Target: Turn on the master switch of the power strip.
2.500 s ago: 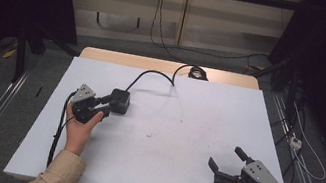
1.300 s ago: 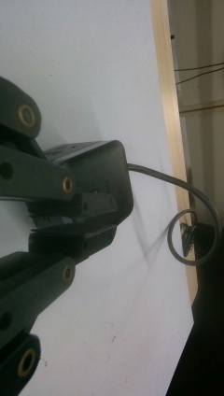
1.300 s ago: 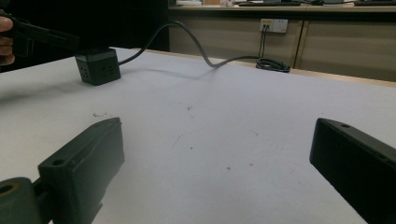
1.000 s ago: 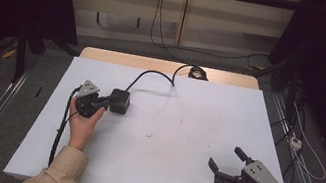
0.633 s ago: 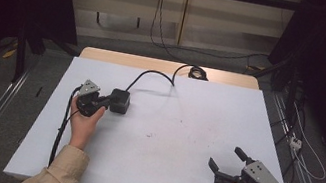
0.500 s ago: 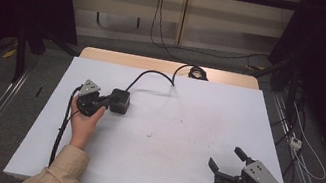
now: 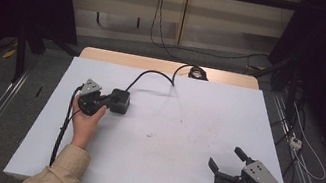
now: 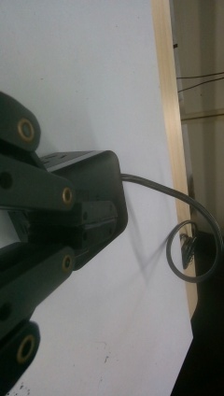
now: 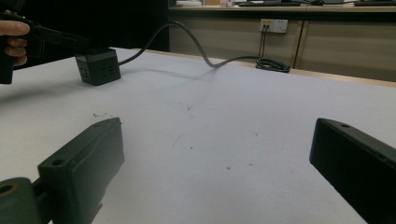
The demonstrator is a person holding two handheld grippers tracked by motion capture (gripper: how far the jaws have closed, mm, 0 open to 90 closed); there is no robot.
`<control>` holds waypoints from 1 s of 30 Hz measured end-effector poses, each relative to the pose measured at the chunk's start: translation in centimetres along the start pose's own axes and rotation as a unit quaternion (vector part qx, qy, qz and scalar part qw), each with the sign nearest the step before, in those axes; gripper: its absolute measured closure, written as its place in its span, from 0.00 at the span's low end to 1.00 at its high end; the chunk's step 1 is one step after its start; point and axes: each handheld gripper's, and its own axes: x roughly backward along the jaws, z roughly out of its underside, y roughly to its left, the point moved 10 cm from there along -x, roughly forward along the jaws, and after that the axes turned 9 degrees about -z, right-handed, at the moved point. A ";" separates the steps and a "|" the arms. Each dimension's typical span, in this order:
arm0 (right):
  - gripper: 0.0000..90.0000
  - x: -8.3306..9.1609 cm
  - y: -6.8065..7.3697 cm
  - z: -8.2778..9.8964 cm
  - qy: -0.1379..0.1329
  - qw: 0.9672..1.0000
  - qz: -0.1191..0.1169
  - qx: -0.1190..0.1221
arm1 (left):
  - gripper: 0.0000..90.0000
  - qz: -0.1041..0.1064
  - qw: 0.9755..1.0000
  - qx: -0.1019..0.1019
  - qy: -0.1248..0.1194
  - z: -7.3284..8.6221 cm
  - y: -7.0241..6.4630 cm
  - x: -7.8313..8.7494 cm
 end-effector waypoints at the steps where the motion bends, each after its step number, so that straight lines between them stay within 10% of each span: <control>1: 0.02 0.0 0.0 0.0 0.000 1.000 0.000 0.001 | 1.00 0.002 1.000 -0.001 -0.002 -0.1 -0.1 0.0; 30: 0.02 0.0 0.1 0.1 0.001 1.000 -0.001 0.005 | 1.00 -0.013 1.000 0.003 0.012 0.0 -0.3 -0.4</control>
